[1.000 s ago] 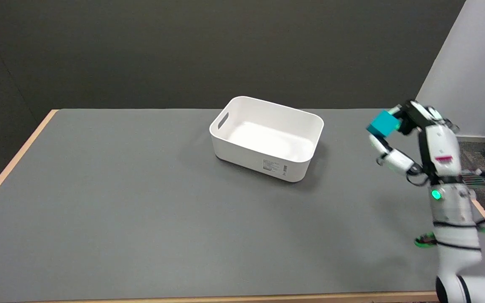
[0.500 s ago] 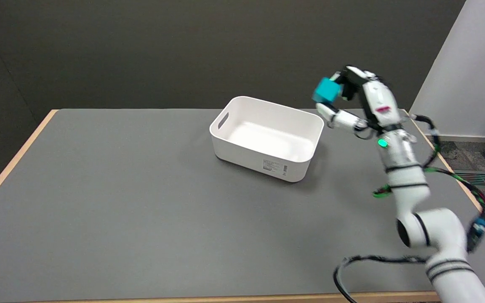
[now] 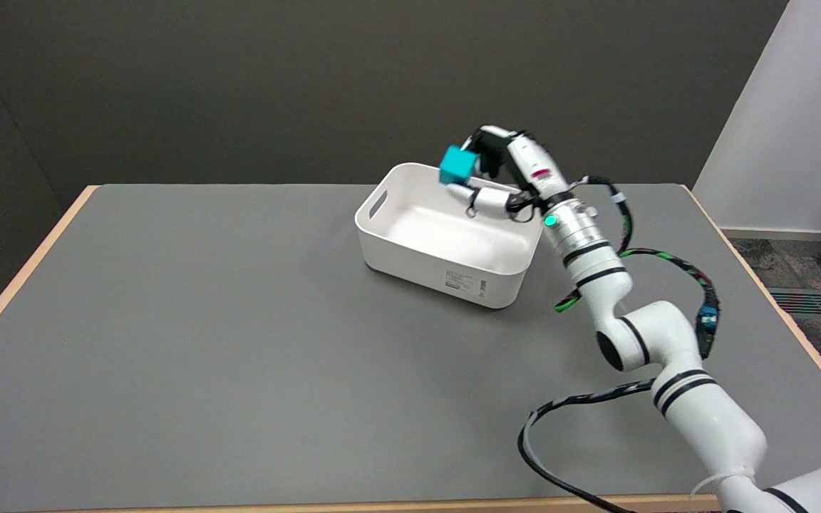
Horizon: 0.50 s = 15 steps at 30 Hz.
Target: Place blue wooden cube into white box.
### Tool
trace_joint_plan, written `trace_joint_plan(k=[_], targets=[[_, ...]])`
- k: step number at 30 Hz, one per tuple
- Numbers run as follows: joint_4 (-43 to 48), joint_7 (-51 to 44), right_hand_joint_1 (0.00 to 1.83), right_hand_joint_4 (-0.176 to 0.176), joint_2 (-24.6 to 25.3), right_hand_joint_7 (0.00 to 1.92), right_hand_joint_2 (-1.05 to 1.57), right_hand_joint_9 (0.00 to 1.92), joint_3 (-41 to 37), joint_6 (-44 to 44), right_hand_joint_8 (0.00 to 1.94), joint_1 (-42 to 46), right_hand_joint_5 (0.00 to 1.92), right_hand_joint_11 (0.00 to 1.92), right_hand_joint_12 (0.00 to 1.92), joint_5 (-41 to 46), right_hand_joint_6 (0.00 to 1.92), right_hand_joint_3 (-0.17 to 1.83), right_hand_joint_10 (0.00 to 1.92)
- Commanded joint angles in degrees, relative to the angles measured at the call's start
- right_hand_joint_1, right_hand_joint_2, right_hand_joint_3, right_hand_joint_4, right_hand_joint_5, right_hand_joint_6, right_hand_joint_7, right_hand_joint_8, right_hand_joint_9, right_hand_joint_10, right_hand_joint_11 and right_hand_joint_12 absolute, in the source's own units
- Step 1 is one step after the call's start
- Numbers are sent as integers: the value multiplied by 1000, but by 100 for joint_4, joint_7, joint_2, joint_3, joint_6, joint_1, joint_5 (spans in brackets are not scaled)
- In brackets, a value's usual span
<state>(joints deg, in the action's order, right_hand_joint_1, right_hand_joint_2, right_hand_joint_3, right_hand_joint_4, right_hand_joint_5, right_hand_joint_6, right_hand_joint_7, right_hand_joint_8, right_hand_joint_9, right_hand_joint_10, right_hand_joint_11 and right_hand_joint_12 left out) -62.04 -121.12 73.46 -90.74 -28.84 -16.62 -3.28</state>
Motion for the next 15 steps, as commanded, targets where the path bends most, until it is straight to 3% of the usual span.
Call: trace_joint_plan(k=[1,3,4,5,7,9,11,15], targets=[[166,-31,1137,-176,78,614,1196,714,1247,206,1919,221,567,245,1921,1108,1463,347,1921],[7,-31,1136,-176,78,618,1174,722,1191,206,1898,356,563,281,1921,1116,1506,394,1921],[-118,-31,1129,-176,78,605,1124,728,1176,215,1825,431,562,259,1921,1116,1636,505,1921],[-192,-31,1105,-170,78,627,1020,727,1162,231,1730,478,554,253,1921,1117,1597,627,1921],[-350,-31,1012,-142,78,753,683,707,1162,291,1475,530,511,295,1921,1124,1037,875,1898],[-523,-31,959,-111,71,643,656,718,1162,430,1076,571,426,447,1912,1116,803,925,1595],[-686,-108,798,-76,47,473,623,384,1160,524,729,579,332,430,1742,1077,617,904,1152],[-832,-493,733,-68,39,344,613,184,1161,533,532,555,283,274,1549,1140,527,892,915]])
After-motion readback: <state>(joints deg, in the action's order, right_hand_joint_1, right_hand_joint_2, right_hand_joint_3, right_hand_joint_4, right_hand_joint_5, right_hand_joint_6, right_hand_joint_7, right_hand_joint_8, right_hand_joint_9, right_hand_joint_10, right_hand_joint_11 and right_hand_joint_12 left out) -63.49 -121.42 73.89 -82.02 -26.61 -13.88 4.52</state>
